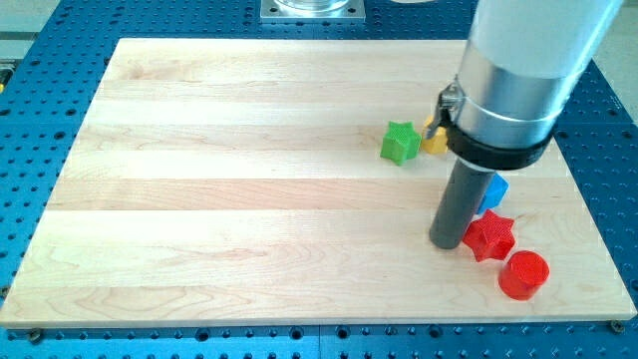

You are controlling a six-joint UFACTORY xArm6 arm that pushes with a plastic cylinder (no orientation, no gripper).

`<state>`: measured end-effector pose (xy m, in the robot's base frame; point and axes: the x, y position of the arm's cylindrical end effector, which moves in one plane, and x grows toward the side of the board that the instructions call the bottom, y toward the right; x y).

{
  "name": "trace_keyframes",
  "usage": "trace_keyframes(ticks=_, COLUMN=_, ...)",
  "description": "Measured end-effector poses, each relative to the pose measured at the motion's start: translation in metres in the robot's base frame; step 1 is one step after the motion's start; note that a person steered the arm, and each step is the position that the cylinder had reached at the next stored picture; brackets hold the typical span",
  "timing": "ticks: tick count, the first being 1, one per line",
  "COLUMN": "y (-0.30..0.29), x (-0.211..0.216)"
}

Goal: Move the blue cube slightly to the down

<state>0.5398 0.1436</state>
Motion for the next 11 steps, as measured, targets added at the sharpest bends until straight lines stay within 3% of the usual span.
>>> trace_keyframes(ticks=2, y=0.019, x=-0.003)
trace_keyframes(ticks=3, y=-0.010, x=-0.018)
trace_keyframes(ticks=4, y=-0.008, x=-0.081)
trace_keyframes(ticks=5, y=0.021, x=-0.102)
trace_keyframes(ticks=8, y=0.093, x=-0.097)
trace_keyframes(ticks=9, y=0.079, x=-0.106)
trace_keyframes(ticks=11, y=0.032, x=-0.081)
